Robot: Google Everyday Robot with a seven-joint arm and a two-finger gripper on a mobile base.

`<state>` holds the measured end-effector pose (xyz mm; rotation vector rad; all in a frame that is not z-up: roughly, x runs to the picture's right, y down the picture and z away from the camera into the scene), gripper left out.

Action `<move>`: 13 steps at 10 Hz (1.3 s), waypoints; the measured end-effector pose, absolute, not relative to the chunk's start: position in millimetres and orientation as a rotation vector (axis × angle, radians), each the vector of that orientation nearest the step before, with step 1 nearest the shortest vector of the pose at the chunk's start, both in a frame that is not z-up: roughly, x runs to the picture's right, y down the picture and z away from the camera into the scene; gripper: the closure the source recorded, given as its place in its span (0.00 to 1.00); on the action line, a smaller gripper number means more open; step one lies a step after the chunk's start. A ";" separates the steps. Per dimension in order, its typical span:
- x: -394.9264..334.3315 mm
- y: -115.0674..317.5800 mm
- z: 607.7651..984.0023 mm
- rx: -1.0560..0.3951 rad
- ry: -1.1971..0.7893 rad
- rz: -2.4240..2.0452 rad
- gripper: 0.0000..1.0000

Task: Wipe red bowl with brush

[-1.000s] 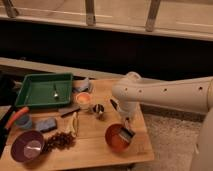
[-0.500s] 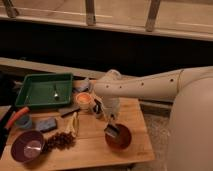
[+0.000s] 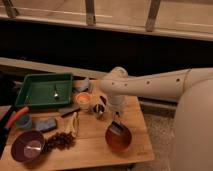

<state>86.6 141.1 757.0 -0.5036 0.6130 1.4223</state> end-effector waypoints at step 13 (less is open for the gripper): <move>79.7 151.4 771.2 -0.593 0.625 1.369 1.00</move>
